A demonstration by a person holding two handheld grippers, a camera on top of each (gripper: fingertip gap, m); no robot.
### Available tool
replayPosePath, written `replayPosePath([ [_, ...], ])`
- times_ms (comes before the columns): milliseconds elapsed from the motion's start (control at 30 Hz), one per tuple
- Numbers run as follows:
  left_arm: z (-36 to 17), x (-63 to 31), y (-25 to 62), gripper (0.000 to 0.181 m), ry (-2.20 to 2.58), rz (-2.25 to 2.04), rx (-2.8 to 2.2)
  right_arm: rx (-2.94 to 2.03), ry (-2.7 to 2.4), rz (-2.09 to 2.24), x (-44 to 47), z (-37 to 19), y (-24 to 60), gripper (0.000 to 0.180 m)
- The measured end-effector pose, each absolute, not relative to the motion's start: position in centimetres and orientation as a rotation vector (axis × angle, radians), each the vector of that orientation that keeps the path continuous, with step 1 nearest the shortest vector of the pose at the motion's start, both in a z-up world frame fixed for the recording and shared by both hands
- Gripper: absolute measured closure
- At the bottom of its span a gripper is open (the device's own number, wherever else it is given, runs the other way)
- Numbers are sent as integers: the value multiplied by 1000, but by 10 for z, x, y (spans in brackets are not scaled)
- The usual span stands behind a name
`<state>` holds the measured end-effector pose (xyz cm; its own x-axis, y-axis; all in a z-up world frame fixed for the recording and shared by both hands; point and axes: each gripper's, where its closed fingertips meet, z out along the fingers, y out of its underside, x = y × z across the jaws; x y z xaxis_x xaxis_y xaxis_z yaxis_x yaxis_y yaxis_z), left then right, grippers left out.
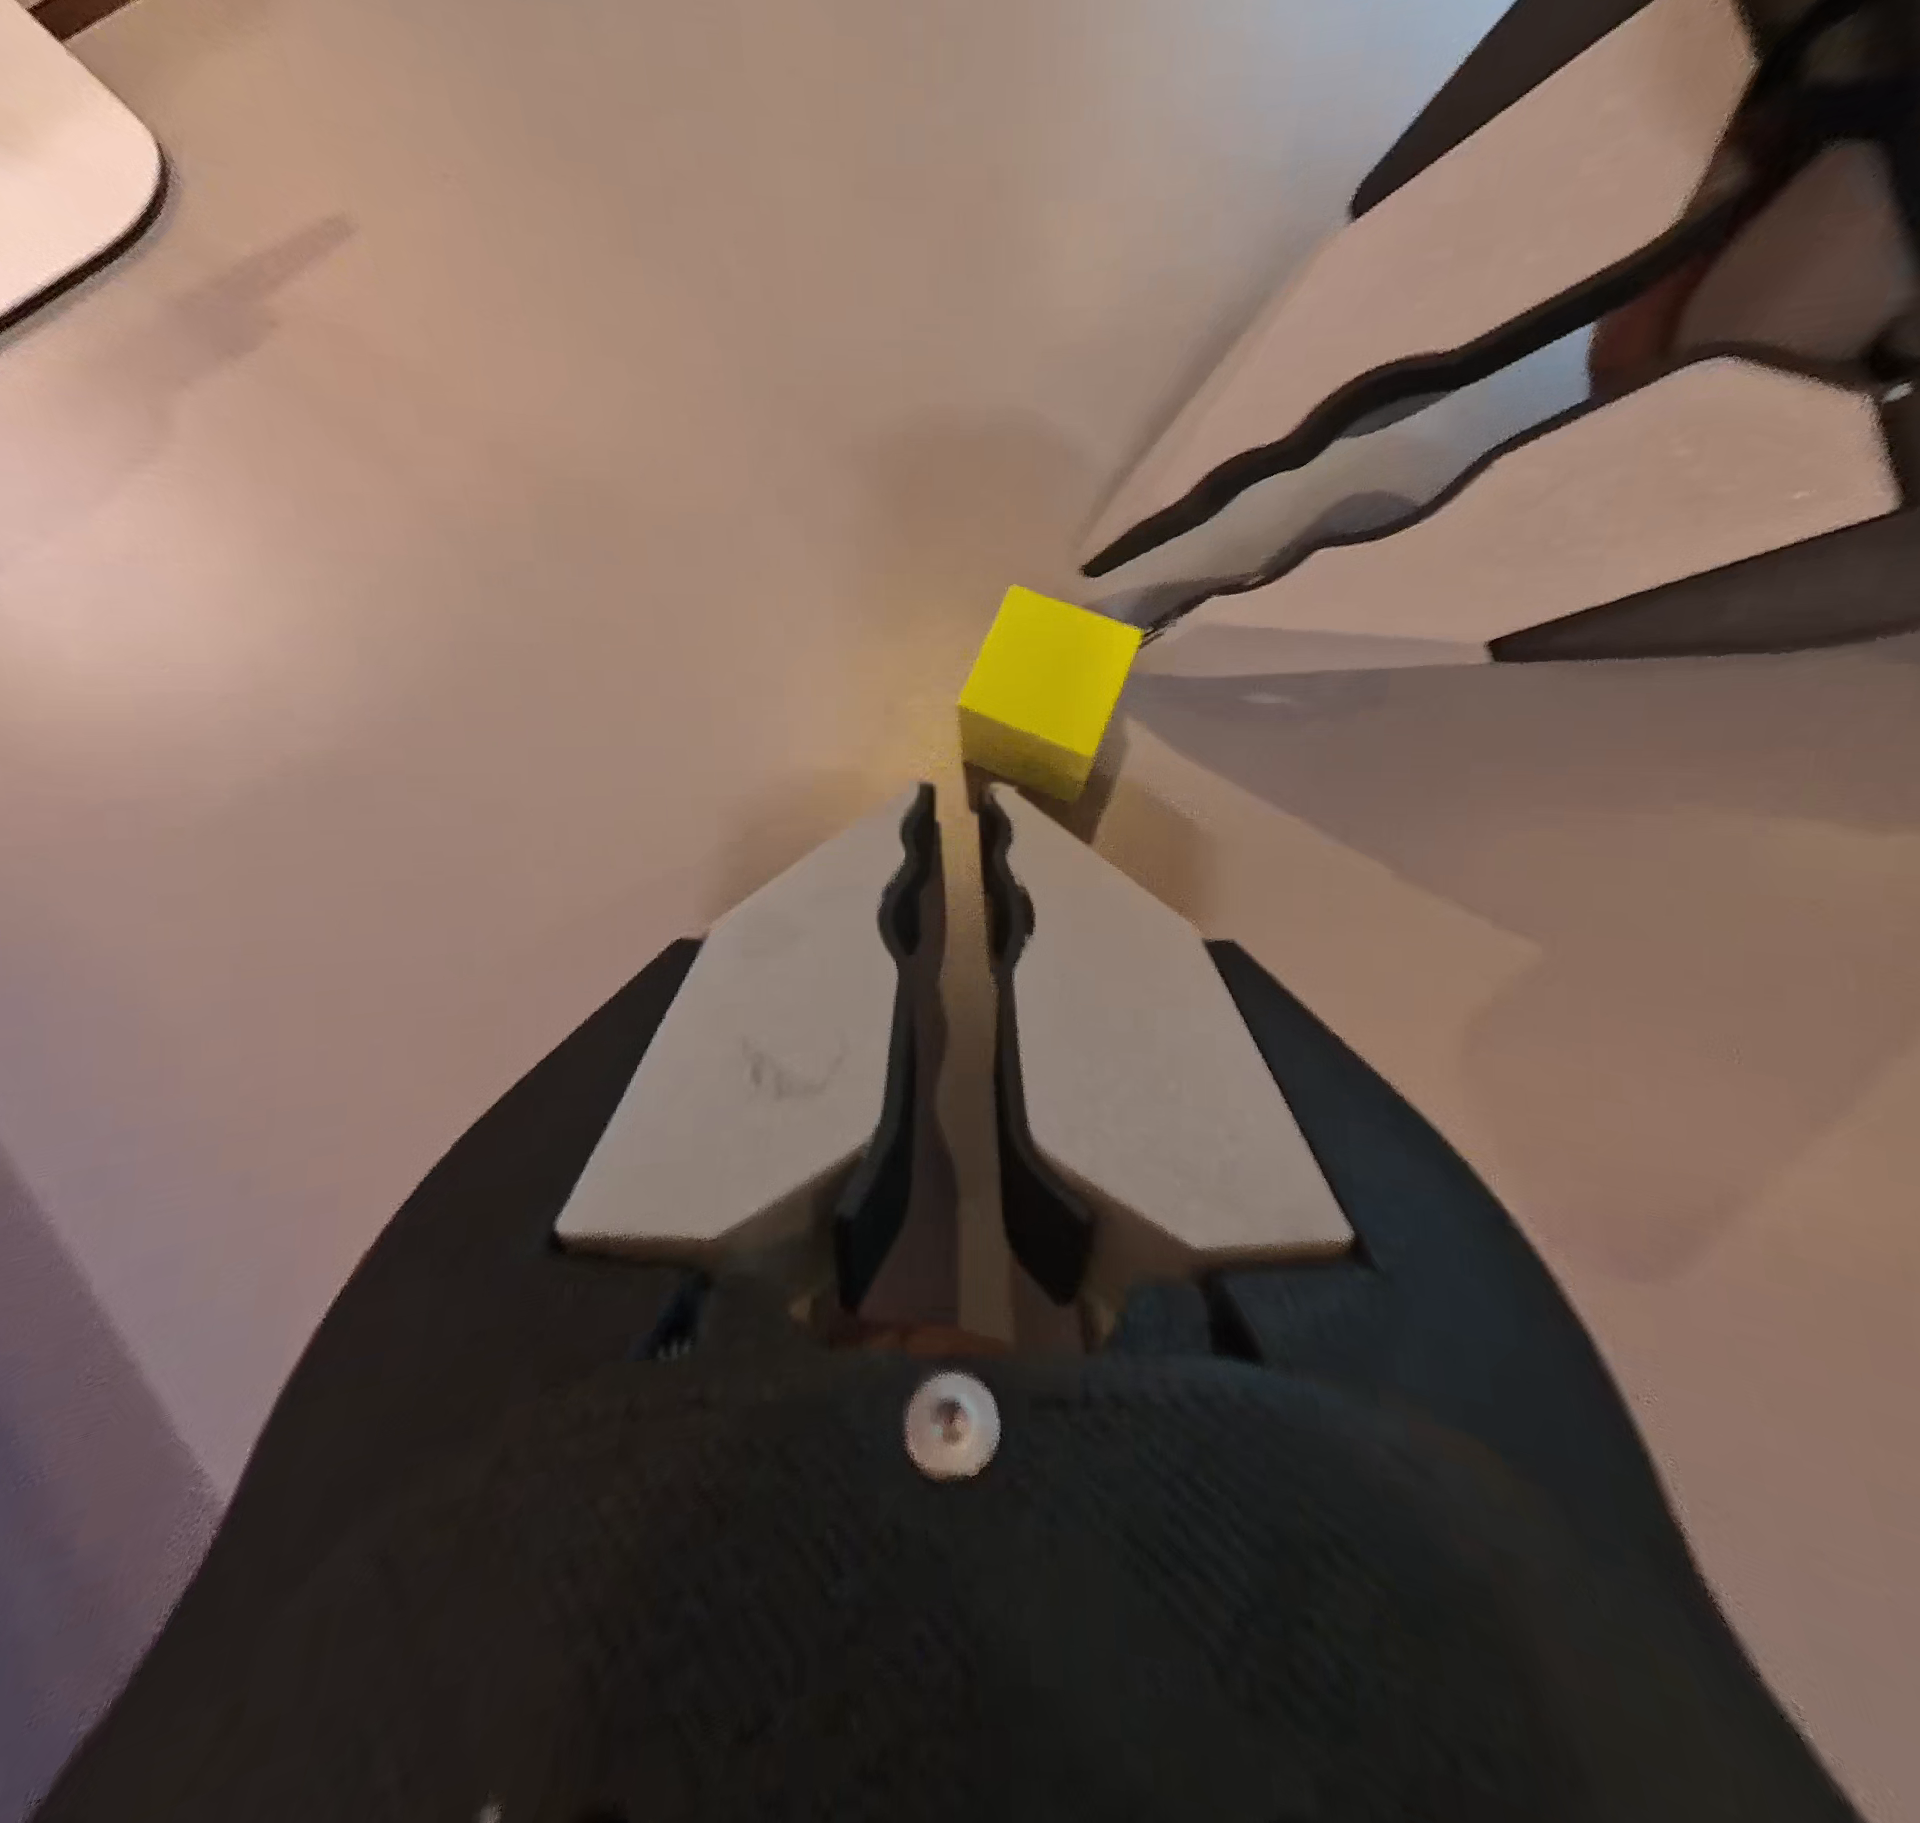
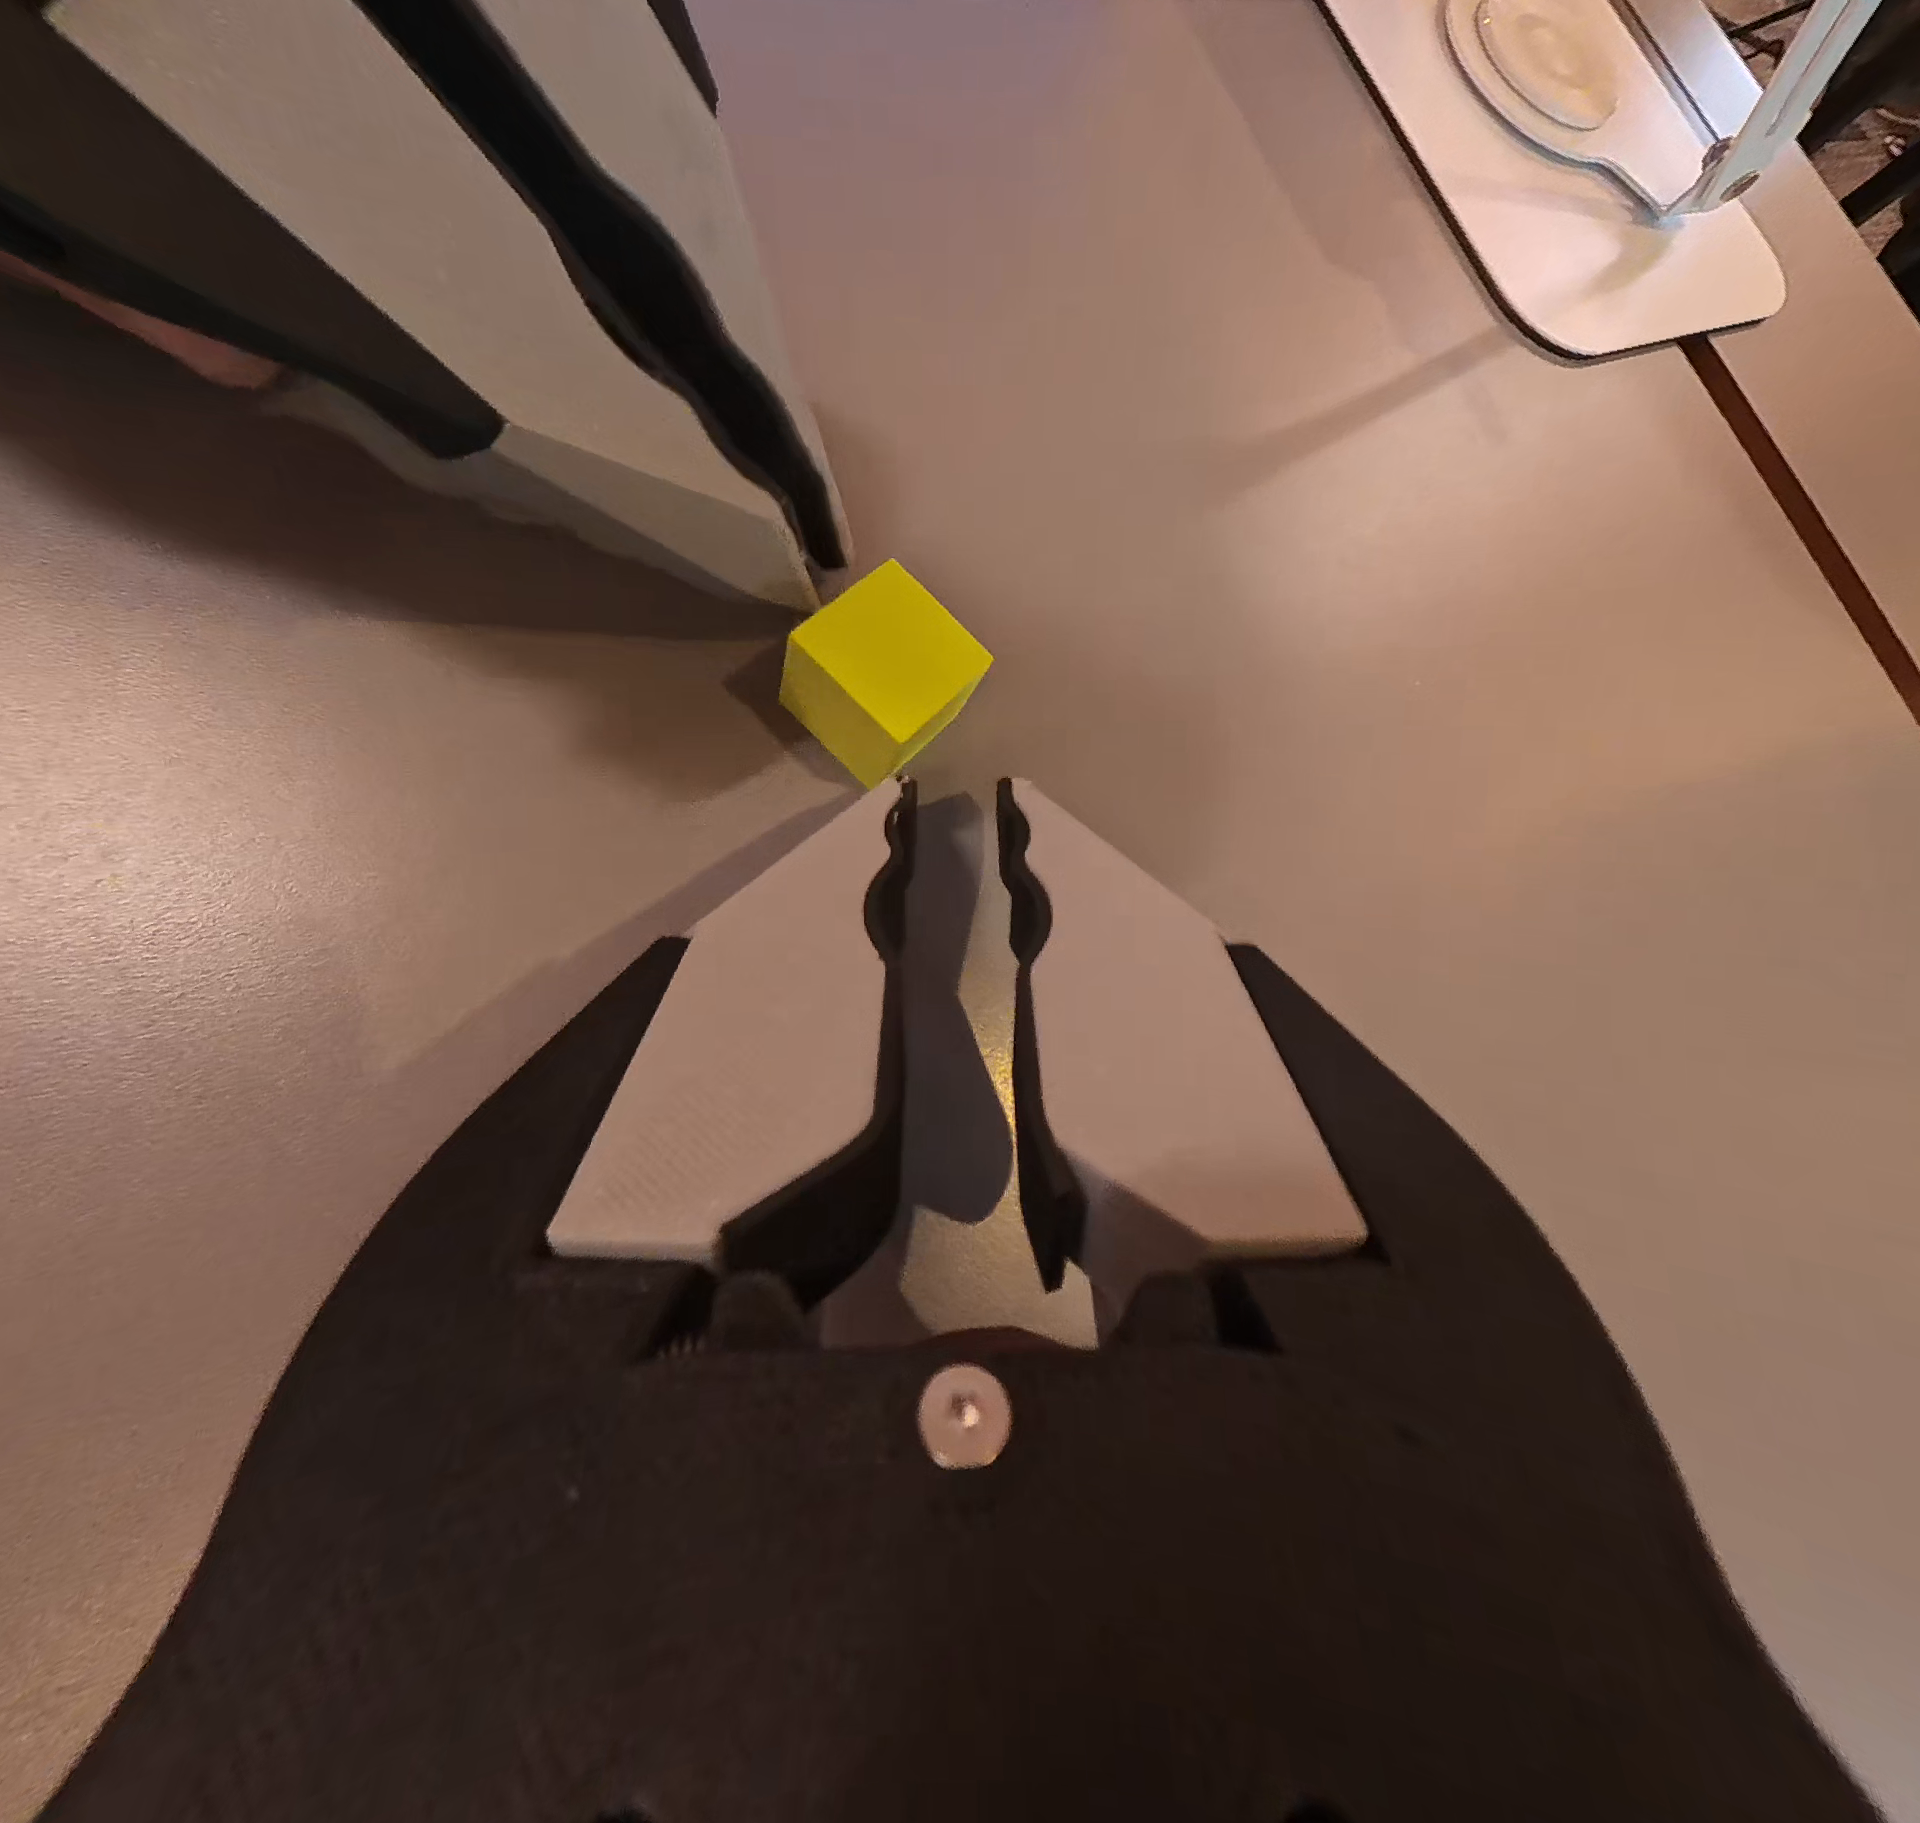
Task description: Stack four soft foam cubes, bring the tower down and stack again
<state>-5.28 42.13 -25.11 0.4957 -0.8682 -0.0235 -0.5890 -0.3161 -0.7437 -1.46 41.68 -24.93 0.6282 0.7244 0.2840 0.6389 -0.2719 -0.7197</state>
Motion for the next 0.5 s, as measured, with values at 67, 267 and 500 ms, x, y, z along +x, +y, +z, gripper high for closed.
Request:
replayPosePath([
  [67,-255,-53,419,173,1202,-543,-2051,-1994,-1068,126,-14,-250,417,166],
  [267,-249,-50,430,171,1127,-562,-2050,-1959,-1101,170,-24,-247,412,162],
  [500,-247,-60,419,159,1123,-573,-2098,-1968,-1056,169,-16,-243,416,160],
])
